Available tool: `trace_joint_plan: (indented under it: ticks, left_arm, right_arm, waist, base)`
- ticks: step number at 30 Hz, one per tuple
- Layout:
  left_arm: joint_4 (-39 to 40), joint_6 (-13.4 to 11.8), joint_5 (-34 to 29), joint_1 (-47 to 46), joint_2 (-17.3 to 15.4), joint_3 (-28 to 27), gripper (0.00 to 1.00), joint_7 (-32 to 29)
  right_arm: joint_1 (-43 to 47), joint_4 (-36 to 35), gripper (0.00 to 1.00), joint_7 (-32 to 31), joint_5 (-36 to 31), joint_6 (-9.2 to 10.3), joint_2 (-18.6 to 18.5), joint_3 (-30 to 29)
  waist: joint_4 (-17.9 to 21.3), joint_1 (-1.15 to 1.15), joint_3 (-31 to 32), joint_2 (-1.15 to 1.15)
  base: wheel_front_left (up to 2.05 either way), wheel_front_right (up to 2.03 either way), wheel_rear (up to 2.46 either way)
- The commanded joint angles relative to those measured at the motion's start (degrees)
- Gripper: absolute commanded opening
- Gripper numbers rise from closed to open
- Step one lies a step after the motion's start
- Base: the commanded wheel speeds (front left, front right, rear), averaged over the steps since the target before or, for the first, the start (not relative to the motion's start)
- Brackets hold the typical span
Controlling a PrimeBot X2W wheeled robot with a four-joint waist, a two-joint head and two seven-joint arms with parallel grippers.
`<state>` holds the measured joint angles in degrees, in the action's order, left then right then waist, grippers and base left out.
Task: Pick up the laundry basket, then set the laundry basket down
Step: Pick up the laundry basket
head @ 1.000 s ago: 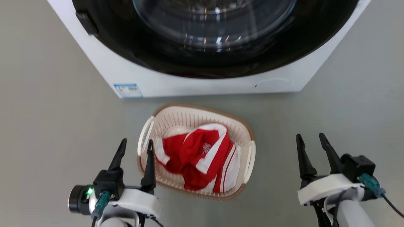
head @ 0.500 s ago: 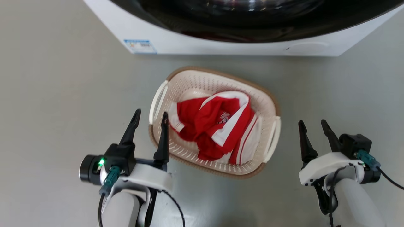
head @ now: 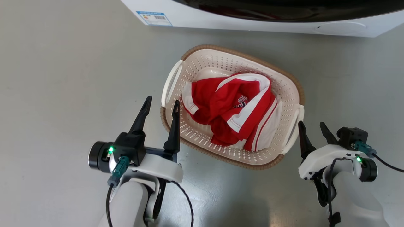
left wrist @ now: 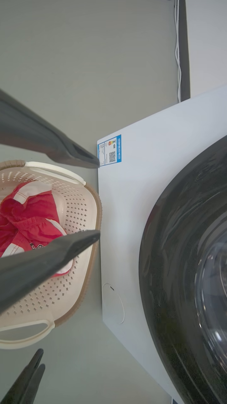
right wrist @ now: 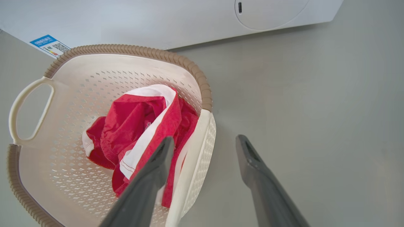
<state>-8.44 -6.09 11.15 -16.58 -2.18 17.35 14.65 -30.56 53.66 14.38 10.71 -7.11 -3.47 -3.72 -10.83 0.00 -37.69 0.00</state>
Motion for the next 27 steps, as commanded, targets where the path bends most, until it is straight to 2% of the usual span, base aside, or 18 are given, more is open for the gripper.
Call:
trace_joint_plan:
  ticks: [1,8,12,14,15,16,18,24,27]
  left_arm:
    - [1.52,-0.62,0.57,-1.05,-0.7,-1.27,1.0,0.35]
    - [1.64,-0.87,1.12,-2.14,-0.7,0.22,1.0,0.35]
    - [1.92,-1.03,1.36,-2.83,-0.7,0.99,1.0,0.35]
    - [2.01,-1.06,1.49,-3.08,-0.7,1.21,1.0,0.35]
    - [2.05,-1.08,1.56,-3.15,-0.7,1.3,1.0,0.35]
    - [2.09,-1.12,1.62,-3.18,-0.7,1.37,1.0,0.35]
    - [2.16,-1.26,1.83,-3.17,-0.7,1.57,1.0,0.35]
    - [2.24,-1.44,2.39,-3.19,-0.7,1.76,1.0,0.35]
    - [2.35,-1.5,2.6,-3.21,-0.7,1.78,1.0,0.35]
  right_arm:
    - [0.22,0.39,1.0,0.62,0.48,-0.37,0.59,1.18]
    - [-3.44,7.2,0.98,0.62,2.65,-0.37,0.59,1.96]
    - [-5.41,10.07,0.93,0.62,3.3,-0.37,0.59,2.53]
    - [-6.23,11.28,0.87,0.62,3.65,-0.37,0.59,2.6]
    - [-6.61,11.84,0.83,0.62,3.81,-0.37,0.59,2.52]
    - [-6.97,12.32,0.74,0.62,3.88,-0.37,0.59,2.4]
    - [-7.86,13.54,0.47,0.62,3.31,-0.37,0.59,1.74]
    - [-9.49,15.28,0.27,0.62,0.33,-0.37,0.59,-1.53]
    - [-10.22,15.36,0.15,0.62,-3.82,-0.37,0.59,-4.04]
  waist:
    - [-0.31,0.0,-0.31,0.0]
    - [-1.24,0.0,-1.58,0.0]
    - [-1.76,0.0,-2.34,0.0]
    - [-2.01,0.0,-2.67,0.0]
    - [-2.14,0.0,-2.8,0.0]
    - [-2.25,0.0,-2.94,0.0]
    - [-2.56,0.0,-3.22,0.0]
    - [-2.99,0.0,-3.4,0.0]
    - [-3.12,0.0,-3.4,0.0]
  base:
    - [0.0,0.0,0.0]
    - [0.0,0.0,0.0]
    - [0.0,0.0,0.0]
    - [0.0,0.0,0.0]
    - [0.0,0.0,0.0]
    - [0.0,0.0,0.0]
    - [0.0,0.0,0.0]
    - [0.0,0.0,0.0]
    - [0.0,0.0,0.0]
